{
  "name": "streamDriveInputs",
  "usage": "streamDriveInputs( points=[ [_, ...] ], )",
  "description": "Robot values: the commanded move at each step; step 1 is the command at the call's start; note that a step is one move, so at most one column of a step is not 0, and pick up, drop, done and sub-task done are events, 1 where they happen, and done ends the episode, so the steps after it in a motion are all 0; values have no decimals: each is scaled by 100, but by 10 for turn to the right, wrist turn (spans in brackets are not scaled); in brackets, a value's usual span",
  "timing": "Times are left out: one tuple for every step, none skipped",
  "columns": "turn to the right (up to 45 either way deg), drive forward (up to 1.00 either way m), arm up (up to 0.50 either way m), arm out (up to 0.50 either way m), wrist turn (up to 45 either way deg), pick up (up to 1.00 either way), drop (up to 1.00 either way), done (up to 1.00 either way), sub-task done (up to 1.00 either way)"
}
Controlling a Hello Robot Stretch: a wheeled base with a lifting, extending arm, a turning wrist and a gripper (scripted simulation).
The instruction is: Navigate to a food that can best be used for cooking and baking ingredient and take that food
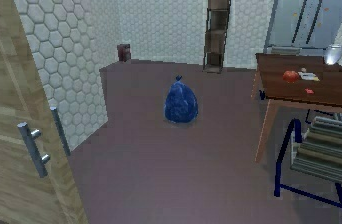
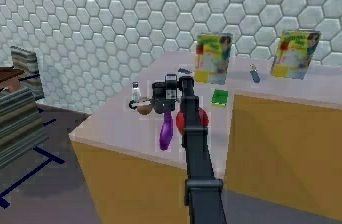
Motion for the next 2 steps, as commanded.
streamDriveInputs(
  points=[
    [0, 0, 10, 0, 0, 0, 0, 0, 0],
    [0, 0, 0, 0, 0, 0, 0, 100, 0]
  ],
)
